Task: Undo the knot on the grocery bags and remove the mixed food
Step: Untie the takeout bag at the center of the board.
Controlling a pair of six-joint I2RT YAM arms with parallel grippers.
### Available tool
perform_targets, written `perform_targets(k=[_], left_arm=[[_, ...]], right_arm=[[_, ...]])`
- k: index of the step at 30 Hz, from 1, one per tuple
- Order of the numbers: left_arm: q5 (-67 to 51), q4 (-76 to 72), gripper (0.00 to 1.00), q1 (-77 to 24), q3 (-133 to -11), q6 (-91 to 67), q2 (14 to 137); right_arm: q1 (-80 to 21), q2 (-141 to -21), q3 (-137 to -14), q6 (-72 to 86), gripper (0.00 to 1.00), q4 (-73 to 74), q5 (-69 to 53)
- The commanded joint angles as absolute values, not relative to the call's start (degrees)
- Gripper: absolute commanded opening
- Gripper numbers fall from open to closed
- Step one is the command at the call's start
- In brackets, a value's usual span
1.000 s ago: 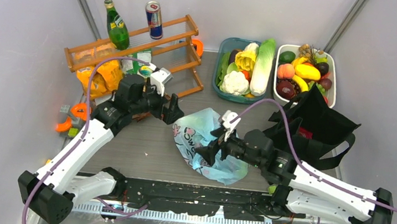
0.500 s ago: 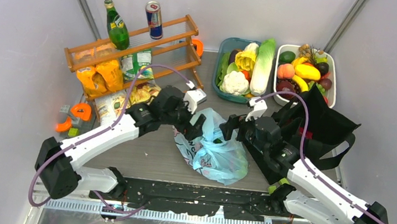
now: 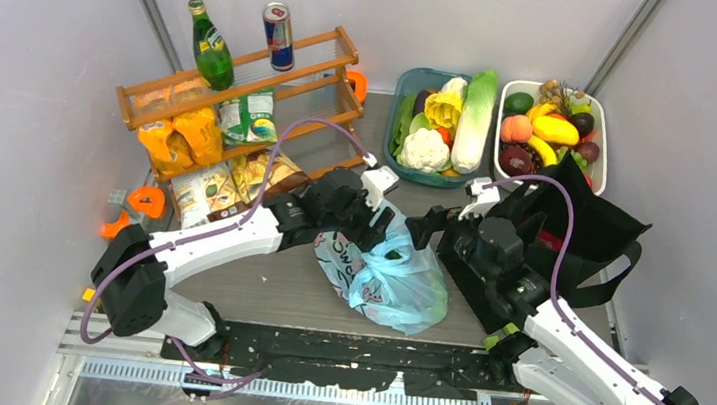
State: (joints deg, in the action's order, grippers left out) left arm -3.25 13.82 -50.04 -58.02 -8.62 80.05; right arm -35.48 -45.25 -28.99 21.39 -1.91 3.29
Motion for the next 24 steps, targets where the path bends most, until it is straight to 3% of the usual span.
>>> perform_targets(k=[1,9,15,18,24], left_arm=[[-0.51,11.85,0.66,-52.16,-61.42,-8.81,82.44],[4.51,12.34,0.61,-55.86,-60.34,-9.32,84.57],[2.90,14.69,0.24,-56.07,-61.59,-10.35,87.16],[3.04,14.48,0.00,-56.12,-60.88,-11.25,86.84],[16.24,16.32,0.00,-55.98,-59.20,-15.15,82.95]], right_arm=[[-35.15,-42.96,-27.02,22.91,0.95,-5.19,2.79],[-34.82,-42.86,-26.02,21.96,0.95,-4.26,3.14],[-34.80,-44.63,-27.38,21.77,0.96,-4.43,2.63],[-34.77,-44.71,-27.42,21.92,0.95,-4.36,2.83],[-34.81,-45.81,-27.82,19.04,0.98,-4.24,-1.43]])
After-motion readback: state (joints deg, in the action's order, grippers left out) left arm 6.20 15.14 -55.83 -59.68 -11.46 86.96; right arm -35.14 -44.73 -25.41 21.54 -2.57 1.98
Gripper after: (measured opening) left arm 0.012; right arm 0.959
